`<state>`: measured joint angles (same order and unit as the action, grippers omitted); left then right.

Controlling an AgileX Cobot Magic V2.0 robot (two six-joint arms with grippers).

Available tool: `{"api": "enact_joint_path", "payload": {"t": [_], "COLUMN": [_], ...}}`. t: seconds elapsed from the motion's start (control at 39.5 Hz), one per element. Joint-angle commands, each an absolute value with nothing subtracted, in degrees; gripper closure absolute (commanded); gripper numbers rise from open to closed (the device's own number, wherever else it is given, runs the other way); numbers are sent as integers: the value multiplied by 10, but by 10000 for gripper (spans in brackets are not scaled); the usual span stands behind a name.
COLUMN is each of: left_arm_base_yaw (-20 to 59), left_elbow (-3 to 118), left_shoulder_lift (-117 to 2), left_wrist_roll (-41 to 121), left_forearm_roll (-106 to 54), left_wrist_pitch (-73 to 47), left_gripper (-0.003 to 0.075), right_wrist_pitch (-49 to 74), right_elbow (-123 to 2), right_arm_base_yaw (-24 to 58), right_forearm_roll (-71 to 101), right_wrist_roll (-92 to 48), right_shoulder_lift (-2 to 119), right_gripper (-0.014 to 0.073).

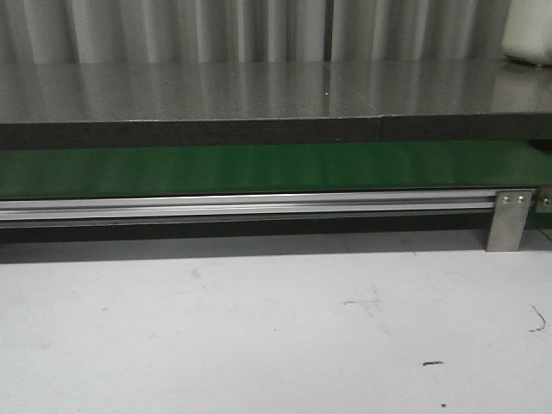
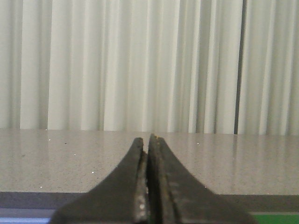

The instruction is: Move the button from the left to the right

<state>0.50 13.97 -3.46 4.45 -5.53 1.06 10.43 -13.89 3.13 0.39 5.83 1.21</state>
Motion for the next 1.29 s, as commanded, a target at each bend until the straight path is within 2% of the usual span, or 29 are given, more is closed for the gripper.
{"api": "enact_joint_path", "payload": {"t": [0.0, 0.13, 0.23, 0.35, 0.41, 0.46, 0.61, 0.63, 0.68, 0.79, 1.06, 1.27], "left_arm_base_yaw": [4, 4, 4, 4, 4, 4, 4, 4, 4, 4, 4, 4], "left_elbow": [225, 299, 313, 313, 313, 313, 313, 313, 313, 311, 309, 332], "left_shoulder_lift": [-111, -211, -248, -253, -253, -253, -253, -253, -253, -253, -253, -285], "left_wrist_roll": [39, 39, 39, 39, 39, 39, 39, 39, 39, 39, 39, 39], "left_forearm_roll": [-44, -40, -40, -40, -40, -40, -40, -40, -40, -40, -40, -40], "left_wrist_pitch": [-45, -132, -129, -131, -132, -132, -132, -132, -132, -131, -119, -90], "left_gripper": [741, 741, 741, 717, 659, 566, 145, 90, 22, 48, 136, 156], "right_wrist_pitch": [136, 182, 182, 181, 181, 181, 180, 179, 176, 174, 173, 173], "right_elbow": [-230, -313, -336, -338, -338, -338, -338, -338, -338, -338, -338, -338], "right_arm_base_yaw": [28, 28, 28, 28, 28, 28, 28, 28, 28, 28, 28, 28], "right_forearm_roll": [4, 4, 4, 4, 4, 4, 4, 4, 4, 4, 4, 4], "right_wrist_roll": [55, 55, 55, 55, 55, 55, 55, 55, 55, 55, 55, 55], "right_shoulder_lift": [79, 191, 254, 274, 274, 274, 274, 274, 274, 274, 274, 274], "right_gripper": [661, 661, 661, 643, 584, 496, 109, 27, -78, -51, -52, -52]}}
